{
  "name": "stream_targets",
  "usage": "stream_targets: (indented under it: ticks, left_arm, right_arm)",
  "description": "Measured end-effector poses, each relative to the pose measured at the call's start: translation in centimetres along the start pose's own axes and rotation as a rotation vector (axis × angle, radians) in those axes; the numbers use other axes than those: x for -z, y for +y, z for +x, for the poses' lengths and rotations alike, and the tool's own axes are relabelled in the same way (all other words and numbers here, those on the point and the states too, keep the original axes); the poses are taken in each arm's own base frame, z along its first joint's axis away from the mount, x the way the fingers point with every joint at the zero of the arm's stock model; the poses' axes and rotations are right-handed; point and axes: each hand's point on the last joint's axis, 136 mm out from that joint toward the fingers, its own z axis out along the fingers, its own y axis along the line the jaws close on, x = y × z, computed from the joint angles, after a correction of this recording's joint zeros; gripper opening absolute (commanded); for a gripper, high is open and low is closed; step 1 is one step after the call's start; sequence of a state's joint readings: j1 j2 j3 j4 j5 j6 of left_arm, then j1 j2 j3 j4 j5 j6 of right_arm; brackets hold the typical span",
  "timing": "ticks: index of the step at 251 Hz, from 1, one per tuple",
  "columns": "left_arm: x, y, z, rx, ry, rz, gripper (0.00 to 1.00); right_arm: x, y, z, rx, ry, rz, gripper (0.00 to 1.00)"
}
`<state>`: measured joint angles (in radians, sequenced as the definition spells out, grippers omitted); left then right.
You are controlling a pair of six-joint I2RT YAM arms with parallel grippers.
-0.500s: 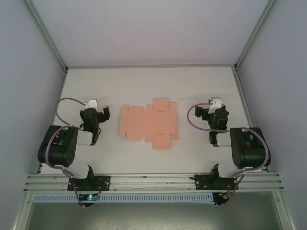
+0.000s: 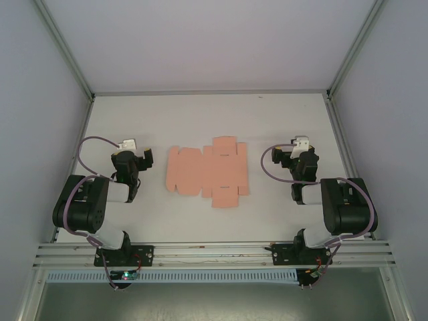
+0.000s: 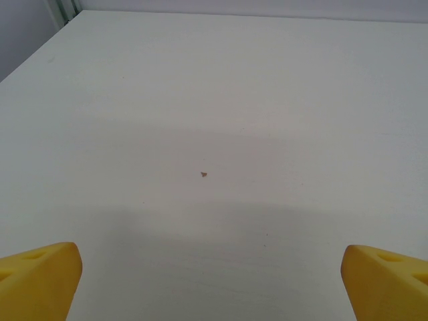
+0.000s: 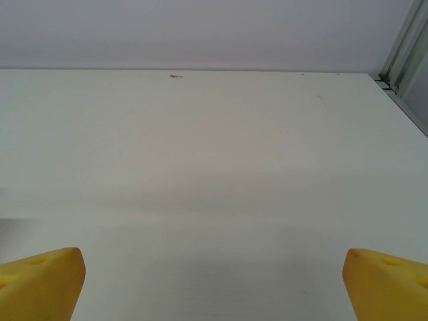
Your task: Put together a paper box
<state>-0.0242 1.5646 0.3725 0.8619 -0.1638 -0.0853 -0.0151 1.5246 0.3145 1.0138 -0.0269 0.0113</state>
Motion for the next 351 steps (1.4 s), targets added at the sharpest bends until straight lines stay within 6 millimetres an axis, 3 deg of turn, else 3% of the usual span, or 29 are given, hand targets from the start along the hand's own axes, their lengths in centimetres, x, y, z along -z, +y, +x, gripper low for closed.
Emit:
stream_targets:
  ticks: [68, 102, 120, 158, 176, 191, 216, 235, 247, 261, 277, 316, 351]
  left_arm:
    - [0.0, -0.6, 0.0, -0.009, 0.001, 0.032, 1.0]
    - [0.3, -0.8, -1.2, -0.018, 0.022, 0.04, 1.0]
    - [1.1, -0.9, -3.9, -0.002, 0.006, 0.04, 1.0]
    - [3.2, -2.1, -10.6, 0.122, -0.043, 0.105, 1.0]
    - [3.7, -3.3, -11.2, 0.197, -0.01, 0.174, 1.0]
    - [3.9, -4.5, -9.9, 0.265, 0.059, 0.241, 1.0]
    - [4.1, -6.3, -5.8, 0.353, 0.22, 0.303, 1.0]
    - [4.4, -7.7, -2.7, 0.374, 0.35, 0.319, 1.0]
    - [4.8, -8.8, -1.0, 0.371, 0.426, 0.334, 1.0]
    - [5.3, -10.4, 0.6, 0.355, 0.507, 0.358, 1.0]
    - [5.4, -11.7, 1.7, 0.341, 0.571, 0.378, 1.0]
    - [5.3, -13.2, 3.8, 0.351, 0.672, 0.417, 1.0]
    - [5.5, -14.6, 5.4, 0.36, 0.748, 0.463, 0.97]
  right_arm:
    - [0.0, 0.0, 0.0, 0.0, 0.0, 0.0, 0.98]
    - [0.0, 0.0, -0.3, 0.001, 0.02, 0.011, 0.98]
    - [0.1, 0.2, -1.6, 0.007, 0.023, 0.021, 0.98]
    - [0.2, 2.1, -7.3, -0.028, 0.008, 0.003, 0.9]
    - [0.1, 3.9, -9.4, -0.085, 0.025, -0.043, 0.79]
    - [0.1, 6.3, -9.9, -0.135, 0.073, -0.118, 0.73]
    - [0.4, 12.2, -7.9, -0.182, 0.217, -0.288, 0.63]
    - [0.7, 17.3, -4.5, -0.183, 0.377, -0.411, 0.57]
    - [0.7, 19.6, -2.3, -0.182, 0.475, -0.46, 0.49]
    - [0.8, 22.1, 0.6, -0.182, 0.597, -0.508, 0.48]
    - [0.5, 23.2, 3.3, -0.189, 0.696, -0.517, 0.47]
    - [0.0, 22.8, 8.4, -0.188, 0.861, -0.467, 0.45]
    - [-0.6, 23.2, 8.2, -0.187, 0.858, -0.469, 0.44]
